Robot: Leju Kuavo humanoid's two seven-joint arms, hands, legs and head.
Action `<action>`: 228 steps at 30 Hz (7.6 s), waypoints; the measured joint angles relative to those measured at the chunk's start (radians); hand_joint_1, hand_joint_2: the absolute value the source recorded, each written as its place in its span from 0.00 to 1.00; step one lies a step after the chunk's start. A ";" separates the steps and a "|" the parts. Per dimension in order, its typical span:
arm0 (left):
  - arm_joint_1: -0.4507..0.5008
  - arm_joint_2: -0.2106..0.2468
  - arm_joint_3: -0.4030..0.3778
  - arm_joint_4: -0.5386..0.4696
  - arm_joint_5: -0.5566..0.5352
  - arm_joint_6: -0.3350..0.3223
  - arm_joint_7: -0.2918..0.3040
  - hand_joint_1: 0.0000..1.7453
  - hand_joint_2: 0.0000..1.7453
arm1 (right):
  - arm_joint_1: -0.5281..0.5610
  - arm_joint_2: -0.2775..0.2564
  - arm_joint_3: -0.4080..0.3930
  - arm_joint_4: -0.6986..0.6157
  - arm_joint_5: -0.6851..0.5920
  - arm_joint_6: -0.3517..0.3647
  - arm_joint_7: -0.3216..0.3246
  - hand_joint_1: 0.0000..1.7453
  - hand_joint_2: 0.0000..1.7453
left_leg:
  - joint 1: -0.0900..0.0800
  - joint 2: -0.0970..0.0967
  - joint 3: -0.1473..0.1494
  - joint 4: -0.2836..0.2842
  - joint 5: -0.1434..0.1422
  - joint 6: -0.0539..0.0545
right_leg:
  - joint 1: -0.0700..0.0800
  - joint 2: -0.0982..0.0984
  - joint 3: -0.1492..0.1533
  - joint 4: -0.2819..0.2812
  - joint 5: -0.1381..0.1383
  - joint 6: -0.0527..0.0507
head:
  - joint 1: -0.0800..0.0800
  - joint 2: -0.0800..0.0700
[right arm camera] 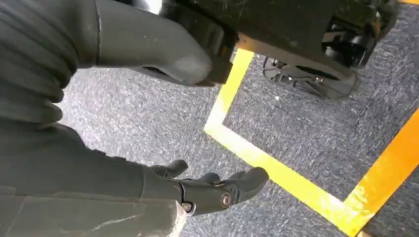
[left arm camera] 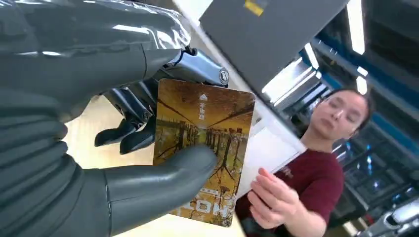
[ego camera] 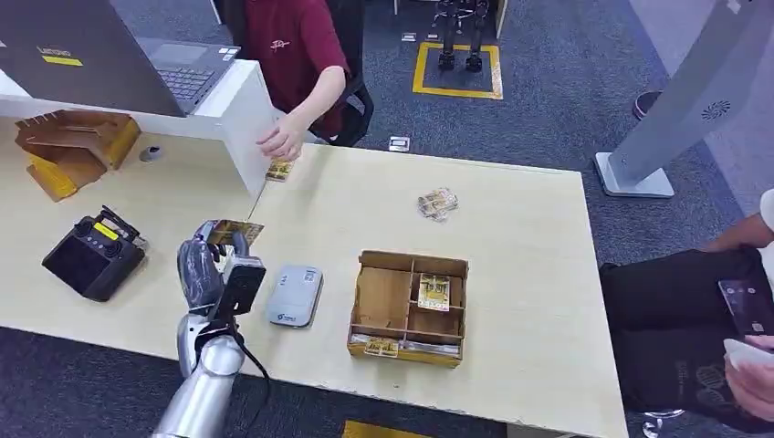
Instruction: Pass the card to the sensor for recognition and then transmit it.
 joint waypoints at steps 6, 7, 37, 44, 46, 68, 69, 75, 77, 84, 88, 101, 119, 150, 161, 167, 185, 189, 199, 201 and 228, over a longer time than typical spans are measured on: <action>-0.066 0.002 0.004 0.043 -0.073 0.058 0.008 1.00 1.00 | -0.006 0.005 0.022 0.000 0.021 0.010 0.011 0.00 1.00 | 0.000 0.000 0.000 0.000 0.000 0.000 | 0.000 0.000 0.000 0.000 0.000 0.000 | 0.000 0.000; -0.076 0.002 0.010 0.054 -0.080 0.058 0.008 1.00 1.00 | -0.006 0.006 0.026 0.000 0.024 0.013 0.012 0.00 1.00 | 0.000 0.000 0.000 0.000 0.000 0.000 | 0.000 0.000 0.000 0.000 0.000 0.000 | 0.000 0.000; -0.226 -0.052 0.177 0.253 -0.177 0.058 -0.072 0.00 1.00 | -0.014 0.011 0.056 0.000 0.039 0.016 0.032 0.00 1.00 | 0.000 0.000 0.000 0.000 0.000 0.000 | 0.000 0.000 0.000 0.000 0.000 0.000 | 0.000 0.000; -0.237 -0.053 0.180 0.280 -0.043 0.036 -0.055 0.00 1.00 | -0.014 0.011 0.056 0.001 0.029 0.013 0.031 0.00 1.00 | 0.000 0.000 0.000 0.000 0.000 0.000 | 0.000 0.001 -0.001 0.000 0.000 0.000 | 0.000 0.000; -0.238 -0.053 0.171 0.282 -0.004 -0.015 -0.034 0.00 1.00 | -0.014 0.011 0.056 0.001 0.024 0.012 0.030 0.00 1.00 | 0.000 0.000 0.000 0.000 0.000 0.000 | 0.000 0.000 -0.001 0.000 0.000 0.000 | 0.000 0.000; -0.002 0.086 -0.282 -0.130 0.194 -0.530 -0.021 0.00 1.00 | 0.020 0.004 0.000 0.000 -0.095 -0.038 -0.053 0.00 1.00 | 0.000 0.001 -0.002 0.000 0.000 0.000 | 0.000 0.001 -0.002 0.000 0.000 0.000 | 0.000 0.000; 0.012 0.095 -0.301 -0.151 0.179 -0.527 -0.027 0.00 1.00 | 0.021 0.003 -0.004 0.000 -0.098 -0.039 -0.055 0.00 1.00 | 0.000 0.001 -0.002 0.000 0.000 0.000 | 0.000 0.001 -0.002 0.000 0.000 0.000 | 0.000 0.000; 0.095 0.139 -0.433 -0.224 -0.037 -0.415 -0.051 0.00 1.00 | 0.021 0.000 -0.024 0.000 -0.118 -0.038 -0.058 0.00 1.00 | 0.000 0.001 -0.002 0.000 -0.001 0.000 | 0.000 0.001 -0.002 -0.001 0.000 0.000 | 0.000 0.000; 0.116 0.149 -0.471 -0.232 -0.097 -0.376 -0.049 0.00 1.00 | 0.021 0.000 -0.030 0.000 -0.120 -0.037 -0.057 0.00 1.00 | 0.000 0.001 -0.002 0.000 -0.001 0.000 | 0.000 0.001 -0.002 -0.001 0.000 0.000 | 0.000 0.000; 0.159 0.175 -0.575 -0.234 -0.234 -0.295 -0.034 0.00 1.00 | 0.021 -0.001 -0.044 0.000 -0.129 -0.040 -0.061 0.00 1.00 | 0.000 0.001 -0.002 0.000 -0.001 0.000 | 0.000 0.001 -0.002 -0.001 0.000 0.000 | 0.000 0.000; 0.182 0.189 -0.610 -0.234 -0.281 -0.252 -0.024 0.00 1.00 | 0.021 -0.002 -0.047 0.000 -0.133 -0.040 -0.061 0.00 1.00 | 0.000 0.001 -0.002 0.000 -0.001 0.000 | 0.000 0.001 -0.002 -0.001 0.000 0.000 | 0.000 0.000; 0.208 0.200 -0.655 -0.217 -0.393 -0.165 0.017 0.00 1.00 | 0.021 -0.003 -0.053 0.000 -0.136 -0.041 -0.062 0.00 1.00 | 0.000 0.001 -0.002 0.000 -0.001 0.000 | 0.000 0.001 -0.002 -0.001 0.000 0.000 | 0.000 0.000; 0.195 0.153 -0.673 -0.033 -0.588 -0.015 0.133 0.00 1.00 | 0.020 -0.003 -0.053 0.000 -0.118 -0.040 -0.055 0.00 1.00 | 0.000 0.001 -0.002 0.000 -0.001 0.000 | 0.000 0.001 -0.002 -0.001 0.000 0.000 | 0.000 0.000; 0.151 0.089 -0.673 0.112 -0.689 0.059 0.255 0.00 1.00 | 0.019 -0.003 -0.053 0.000 -0.106 -0.038 -0.043 0.00 1.00 | 0.000 0.001 -0.002 0.000 -0.001 0.000 | 0.000 0.000 -0.002 -0.001 0.000 0.000 | 0.000 0.000; 0.144 0.082 -0.673 0.139 -0.668 0.059 0.254 1.00 1.00 | 0.019 -0.003 -0.053 0.000 -0.105 -0.037 -0.043 0.00 1.00 | 0.000 0.000 -0.002 0.000 -0.001 0.000 | 0.000 0.000 -0.002 -0.001 0.000 0.000 | 0.000 0.000; 0.141 0.079 -0.673 0.146 -0.654 0.058 0.248 1.00 1.00 | 0.019 -0.003 -0.053 0.000 -0.104 -0.035 -0.043 0.00 1.00 | 0.000 0.000 -0.002 0.000 -0.001 0.000 | 0.000 0.000 -0.002 -0.001 0.000 0.000 | 0.000 0.000; 0.138 0.080 -0.663 0.146 -0.616 0.052 0.236 1.00 1.00 | 0.019 -0.003 -0.053 0.000 -0.103 -0.035 -0.043 0.00 1.00 | 0.000 0.000 -0.002 0.000 -0.001 0.000 | 0.000 0.000 -0.002 -0.001 0.000 0.000 | 0.000 0.000; 0.139 0.080 -0.657 0.146 -0.604 0.048 0.232 1.00 1.00 | 0.019 -0.003 -0.053 0.000 -0.101 -0.035 -0.043 0.00 1.00 | 0.000 0.000 -0.002 0.000 -0.001 0.000 | 0.000 0.000 -0.002 -0.001 0.000 0.000 | 0.000 0.000; 0.143 0.090 -0.642 0.017 -0.399 -0.039 0.131 1.00 1.00 | 0.020 -0.003 -0.053 0.000 -0.101 -0.043 -0.046 0.00 1.00 | 0.000 0.000 -0.002 0.000 0.000 0.000 | 0.000 0.000 -0.002 -0.001 0.000 0.000 | 0.000 0.000; 0.137 0.099 -0.638 -0.062 -0.375 -0.071 0.130 1.00 1.00 | 0.021 -0.003 -0.053 0.000 -0.103 -0.053 -0.046 0.00 1.00 | 0.000 0.000 -0.002 0.000 0.000 0.000 | 0.000 0.000 -0.002 -0.001 0.000 0.000 | 0.000 0.000; -0.226 0.085 -0.373 -0.029 -0.521 -0.024 0.385 1.00 1.00 | -0.001 0.004 0.012 0.000 -0.011 -0.004 0.011 0.00 1.00 | 0.000 0.000 -0.002 0.000 0.001 0.000 | 0.000 0.001 -0.002 0.000 0.002 0.000 | 0.000 0.000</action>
